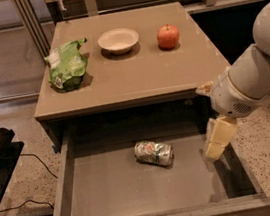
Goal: Pick 7up can from top drawer and place on counter
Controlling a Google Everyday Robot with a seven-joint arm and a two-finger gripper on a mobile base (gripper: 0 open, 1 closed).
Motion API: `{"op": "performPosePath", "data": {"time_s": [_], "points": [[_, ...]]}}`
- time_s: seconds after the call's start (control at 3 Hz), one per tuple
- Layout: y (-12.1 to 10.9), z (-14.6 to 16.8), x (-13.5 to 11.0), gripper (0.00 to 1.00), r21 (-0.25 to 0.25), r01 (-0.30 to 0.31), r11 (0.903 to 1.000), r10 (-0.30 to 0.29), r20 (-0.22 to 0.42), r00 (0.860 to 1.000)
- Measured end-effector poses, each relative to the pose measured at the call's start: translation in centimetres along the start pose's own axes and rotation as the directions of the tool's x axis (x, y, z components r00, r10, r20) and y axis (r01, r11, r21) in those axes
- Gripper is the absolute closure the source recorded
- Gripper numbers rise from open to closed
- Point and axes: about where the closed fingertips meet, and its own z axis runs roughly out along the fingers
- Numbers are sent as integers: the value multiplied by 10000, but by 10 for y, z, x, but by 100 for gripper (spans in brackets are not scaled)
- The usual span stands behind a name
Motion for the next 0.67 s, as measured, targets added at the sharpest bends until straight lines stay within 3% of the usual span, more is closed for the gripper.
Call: {"op": "performPosePath", "data": {"time_s": [0.33,0.67], "points": [[-2,51,-7,0,-122,-312,9994,326,1453,9889],[-5,93,-10,0,66,-691,9976,641,2952,9533]]}}
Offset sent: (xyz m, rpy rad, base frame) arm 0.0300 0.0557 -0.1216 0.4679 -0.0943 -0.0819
